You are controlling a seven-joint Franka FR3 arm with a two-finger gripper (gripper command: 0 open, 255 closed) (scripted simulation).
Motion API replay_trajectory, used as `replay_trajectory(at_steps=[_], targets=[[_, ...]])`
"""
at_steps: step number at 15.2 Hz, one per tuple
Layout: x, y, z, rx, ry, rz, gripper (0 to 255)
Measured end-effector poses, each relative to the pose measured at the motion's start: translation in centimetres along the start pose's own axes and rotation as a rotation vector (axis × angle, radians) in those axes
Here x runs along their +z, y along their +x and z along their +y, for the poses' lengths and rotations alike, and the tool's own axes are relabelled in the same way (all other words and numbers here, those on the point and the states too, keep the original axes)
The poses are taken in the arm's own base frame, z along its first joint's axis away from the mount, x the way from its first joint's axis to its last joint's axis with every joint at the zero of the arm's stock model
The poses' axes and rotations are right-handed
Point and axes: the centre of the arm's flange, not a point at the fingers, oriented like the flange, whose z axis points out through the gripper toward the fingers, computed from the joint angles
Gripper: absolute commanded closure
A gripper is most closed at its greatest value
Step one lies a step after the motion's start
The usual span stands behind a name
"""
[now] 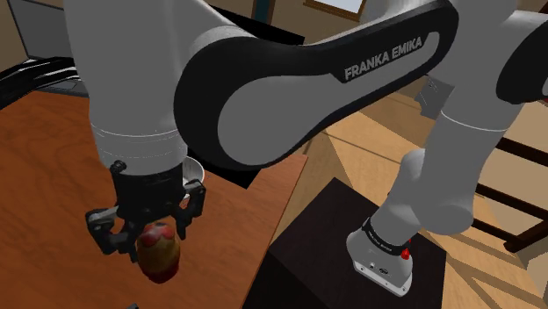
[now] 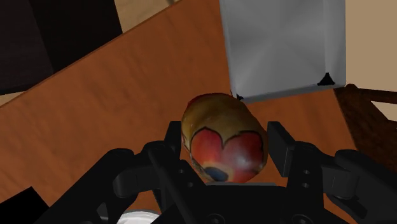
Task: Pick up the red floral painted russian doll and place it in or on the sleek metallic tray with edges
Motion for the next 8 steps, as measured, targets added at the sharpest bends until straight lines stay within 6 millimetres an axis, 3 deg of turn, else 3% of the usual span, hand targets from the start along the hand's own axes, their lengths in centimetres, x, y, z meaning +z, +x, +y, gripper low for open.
replay_trajectory(at_steps=[4, 8], targets=[[-0.8, -3.4, -4.3, -0.001, 0.0, 0.0, 255], [-0.2, -6.6, -8.2, -0.001, 0.0, -0.001, 255]])
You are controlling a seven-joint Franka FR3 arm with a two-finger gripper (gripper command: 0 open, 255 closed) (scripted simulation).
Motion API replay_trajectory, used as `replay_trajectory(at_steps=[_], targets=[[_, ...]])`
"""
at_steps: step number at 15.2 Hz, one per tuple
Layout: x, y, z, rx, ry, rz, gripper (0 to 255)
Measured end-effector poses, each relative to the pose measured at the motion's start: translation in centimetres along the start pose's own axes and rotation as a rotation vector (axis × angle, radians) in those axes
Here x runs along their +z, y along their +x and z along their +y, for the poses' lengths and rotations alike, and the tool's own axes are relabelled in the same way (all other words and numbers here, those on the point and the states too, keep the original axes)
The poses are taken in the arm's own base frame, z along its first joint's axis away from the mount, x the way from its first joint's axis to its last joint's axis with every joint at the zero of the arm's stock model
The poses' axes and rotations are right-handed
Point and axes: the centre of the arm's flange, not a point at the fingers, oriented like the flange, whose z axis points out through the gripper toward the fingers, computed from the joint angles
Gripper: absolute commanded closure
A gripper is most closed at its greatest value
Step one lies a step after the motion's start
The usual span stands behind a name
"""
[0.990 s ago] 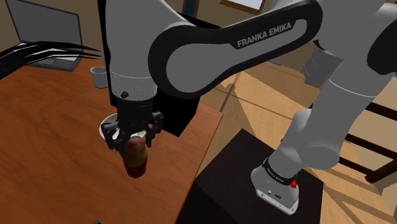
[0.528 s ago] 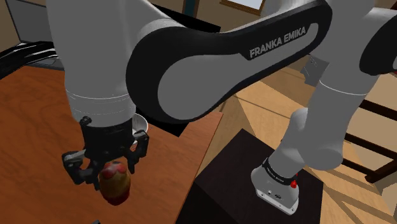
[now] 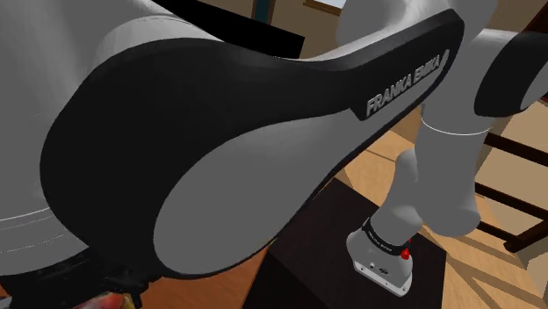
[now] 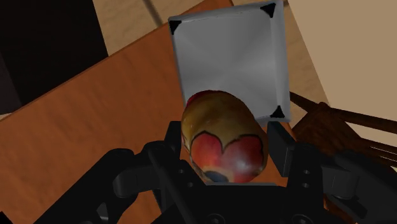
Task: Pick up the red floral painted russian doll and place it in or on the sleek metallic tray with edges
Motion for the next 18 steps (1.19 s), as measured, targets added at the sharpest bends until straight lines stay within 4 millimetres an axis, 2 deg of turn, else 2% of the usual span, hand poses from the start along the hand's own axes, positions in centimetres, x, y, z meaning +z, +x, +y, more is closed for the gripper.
replay_trajectory(at_steps=[4, 5, 10, 18], targets=[[-0.3, -3.5, -4.4, 0.0, 0.001, 0.0, 255], [-0.2, -3.8, -4.8, 0.0, 0.0, 0.0, 255], [1.9, -3.8, -5.3, 0.002, 0.0, 0.001, 255], [6.3, -3.4, -4.8, 0.003, 0.0, 0.001, 255]])
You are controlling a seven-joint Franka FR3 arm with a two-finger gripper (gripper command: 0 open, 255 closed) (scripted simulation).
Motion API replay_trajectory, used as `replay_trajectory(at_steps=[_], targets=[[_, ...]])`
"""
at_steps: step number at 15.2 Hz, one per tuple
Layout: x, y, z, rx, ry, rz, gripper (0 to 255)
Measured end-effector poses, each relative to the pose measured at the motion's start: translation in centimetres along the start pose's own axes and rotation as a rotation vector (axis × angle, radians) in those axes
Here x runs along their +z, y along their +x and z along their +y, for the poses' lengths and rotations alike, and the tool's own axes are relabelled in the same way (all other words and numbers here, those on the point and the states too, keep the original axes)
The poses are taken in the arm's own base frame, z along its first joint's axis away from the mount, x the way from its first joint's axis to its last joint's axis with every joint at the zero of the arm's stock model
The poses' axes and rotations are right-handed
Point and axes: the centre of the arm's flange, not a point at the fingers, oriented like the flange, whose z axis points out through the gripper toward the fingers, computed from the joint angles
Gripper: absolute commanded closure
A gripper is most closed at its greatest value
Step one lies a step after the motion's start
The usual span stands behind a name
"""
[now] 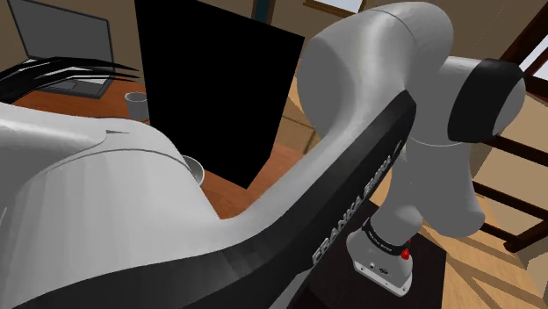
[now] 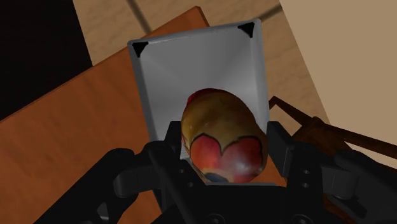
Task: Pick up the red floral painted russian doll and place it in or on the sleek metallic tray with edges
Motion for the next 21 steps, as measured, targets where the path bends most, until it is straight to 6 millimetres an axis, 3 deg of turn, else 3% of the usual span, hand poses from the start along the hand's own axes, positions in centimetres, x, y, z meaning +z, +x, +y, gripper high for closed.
replay_trajectory(at_steps=[9, 16, 17, 21], targets=[[4.5, 0.7, 0.2, 0.0, 0.0, 0.0, 255], [5.0, 0.7, 0.3, 0.0, 0.0, 0.0, 255], [5.0, 0.7, 0.3, 0.0, 0.0, 0.0, 0], [5.0, 0.7, 0.3, 0.0, 0.001, 0.0, 0]])
